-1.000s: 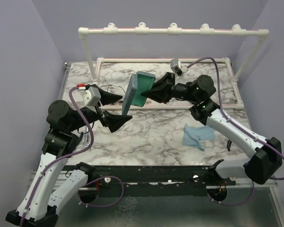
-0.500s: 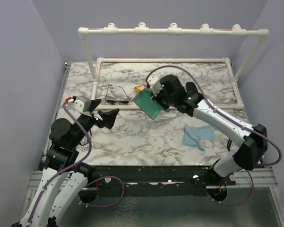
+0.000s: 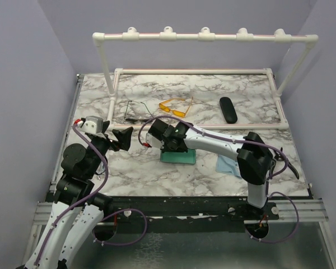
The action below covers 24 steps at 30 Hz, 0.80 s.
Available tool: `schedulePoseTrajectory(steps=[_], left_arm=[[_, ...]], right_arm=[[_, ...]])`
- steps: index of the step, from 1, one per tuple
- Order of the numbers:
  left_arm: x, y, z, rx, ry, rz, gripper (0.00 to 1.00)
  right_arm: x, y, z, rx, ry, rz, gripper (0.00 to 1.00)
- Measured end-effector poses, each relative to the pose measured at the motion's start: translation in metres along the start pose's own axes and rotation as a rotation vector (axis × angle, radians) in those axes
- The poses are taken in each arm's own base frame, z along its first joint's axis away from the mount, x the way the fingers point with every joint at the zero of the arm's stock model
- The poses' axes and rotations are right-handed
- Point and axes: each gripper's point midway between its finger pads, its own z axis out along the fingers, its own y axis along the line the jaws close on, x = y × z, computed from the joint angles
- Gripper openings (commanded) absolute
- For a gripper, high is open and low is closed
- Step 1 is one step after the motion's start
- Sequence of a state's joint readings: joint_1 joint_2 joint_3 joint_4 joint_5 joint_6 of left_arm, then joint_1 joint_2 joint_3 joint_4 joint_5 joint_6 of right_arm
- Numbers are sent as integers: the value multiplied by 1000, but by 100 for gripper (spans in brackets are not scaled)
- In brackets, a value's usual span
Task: Organize the sunglasses
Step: Place the sunglasses case at the center of the board.
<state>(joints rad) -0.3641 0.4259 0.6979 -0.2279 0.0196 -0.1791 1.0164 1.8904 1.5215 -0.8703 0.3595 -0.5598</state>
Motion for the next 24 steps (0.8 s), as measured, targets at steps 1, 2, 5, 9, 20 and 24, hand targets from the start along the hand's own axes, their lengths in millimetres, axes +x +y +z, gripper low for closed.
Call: schedulePoseTrajectory(steps=[1,2,5,9,20,24], left_arm=[[0,1,0,-4,-1,0,99],[0,1,0,-7,-1,3,99],[0,2,0,-11,-2,8,99],[-1,3,0,-12,-3,12,99],[3,4,3,-14,11,39,99],[3,5,3,-14,12,47,99]], right_arm=[[-2,3,4,-5,10,-22,5],[-3,5,8,-8,16,-39,8],[-6,9,13,-18,22,-75,15],[-10,10,14,-30,3,-92,19],[-25,11,17,-43,-65,-87,32],[-27,11,17,-41,-74,-87,39]])
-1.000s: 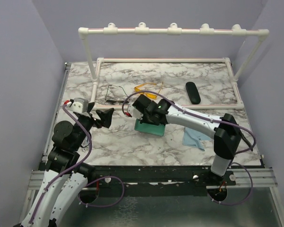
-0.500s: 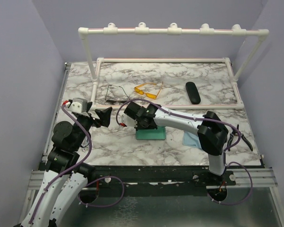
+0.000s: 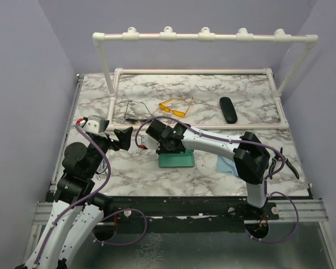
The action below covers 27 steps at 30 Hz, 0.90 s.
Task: Organize the sunglasses
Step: Place the sunglasses case at the center of the board.
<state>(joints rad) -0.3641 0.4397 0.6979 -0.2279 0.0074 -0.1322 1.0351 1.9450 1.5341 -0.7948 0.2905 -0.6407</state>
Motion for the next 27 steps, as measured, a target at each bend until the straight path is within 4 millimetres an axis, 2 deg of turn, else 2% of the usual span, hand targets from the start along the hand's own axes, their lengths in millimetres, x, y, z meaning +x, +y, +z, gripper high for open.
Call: schedulePoseTrajectory(steps=[2,3,4,5,7,9,13,15,17,18,19,21,23,25,27], left_arm=[[0,0,0,0,0,3,99],[0,0,0,0,0,5,99],[0,0,0,0,0,10,99],[0,0,0,0,-1,11,99],[0,0,0,0,0,13,99],[0,0,0,3,0,14,99],[5,-1,1,10,9,13,99],[11,-1,3,13,16,9,99],[19,-1,4,16,28,-2,99],[23,-1,5,16,33,-14,99],[28,-1,7,16,40,-29,99],[43,-1,9,11,63,-69,99],[57,-1,10,5,87,-107,99],[75,0,12,-3,118,-163,98],[91,-1,15,-10,151,-215,97]], right_arm=[[-1,0,0,2,-2,0,48],[-1,0,0,2,-3,2,68],[-3,0,0,-1,-11,11,94],[-4,0,-1,-1,-21,22,99],[-9,-1,-9,1,-63,54,100],[-18,-7,-29,13,-136,99,100],[-47,-28,-112,49,-428,251,100],[-54,-45,-166,101,-608,362,99],[-44,-60,-212,154,-748,515,92],[-33,-68,-226,179,-783,614,86],[-18,-75,-229,205,-785,722,79],[18,-81,-221,252,-726,955,69],[52,-70,-189,277,-588,1156,63],[86,-31,-140,264,-376,1300,55],[119,14,-101,240,-180,1378,44]])
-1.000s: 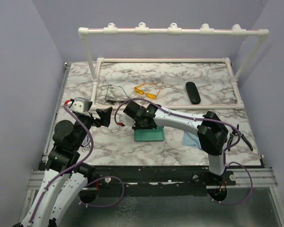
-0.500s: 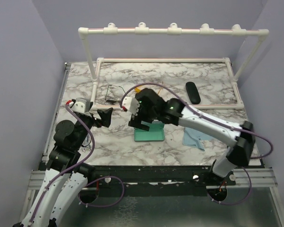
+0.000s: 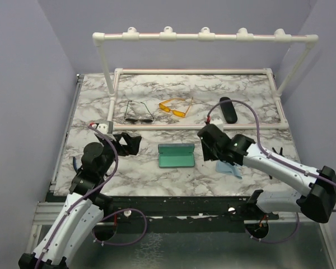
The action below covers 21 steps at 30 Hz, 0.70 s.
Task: Organize the sunglasses
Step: Place the sunglasses case at the center of the board, then move the sunglasses case at the center of the board, then move the glasses cleaning cloth to the center of the board.
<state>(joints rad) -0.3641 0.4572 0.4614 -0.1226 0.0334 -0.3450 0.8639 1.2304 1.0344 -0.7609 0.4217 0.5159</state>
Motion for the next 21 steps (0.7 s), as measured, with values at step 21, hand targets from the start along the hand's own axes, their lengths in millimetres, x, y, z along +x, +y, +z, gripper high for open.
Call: schedulePoseTrajectory(steps=[21], left_arm=[[35,-15,19,133,3,-123,84]], right_arm=[[116,-67,79,209,334,291,34]])
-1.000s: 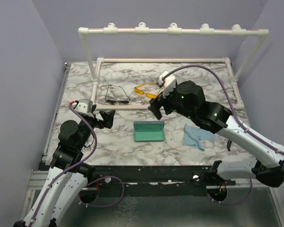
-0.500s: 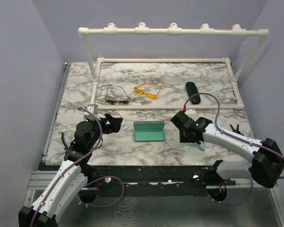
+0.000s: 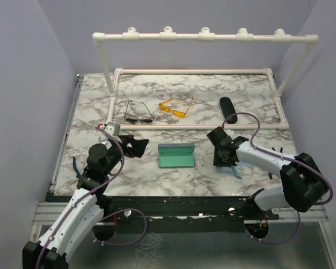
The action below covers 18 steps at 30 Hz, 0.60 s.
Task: Organize the sunglasses
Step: Move the glasses cleaning cloth to the center of the board.
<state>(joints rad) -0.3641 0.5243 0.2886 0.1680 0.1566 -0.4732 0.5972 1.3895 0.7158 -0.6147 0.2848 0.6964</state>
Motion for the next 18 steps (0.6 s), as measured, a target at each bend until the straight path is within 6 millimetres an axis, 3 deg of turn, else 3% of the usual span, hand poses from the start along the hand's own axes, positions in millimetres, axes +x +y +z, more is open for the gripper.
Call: schedulePoseTrajectory(steps=[6,9,14,18], left_arm=[[13,-24,22,230,265,406,90],[22,-23,39,329,424,628,93],[70,-10,54,485,704,855,91],[97,-11,60,588,837,930,88]], right_arm=[[-7,0,2,-20,-10,21,31],[-6,-2,3,-21,-15,29,28],[-6,-4,4,-20,-19,24,20],[-7,-6,4,-17,-20,5,11]])
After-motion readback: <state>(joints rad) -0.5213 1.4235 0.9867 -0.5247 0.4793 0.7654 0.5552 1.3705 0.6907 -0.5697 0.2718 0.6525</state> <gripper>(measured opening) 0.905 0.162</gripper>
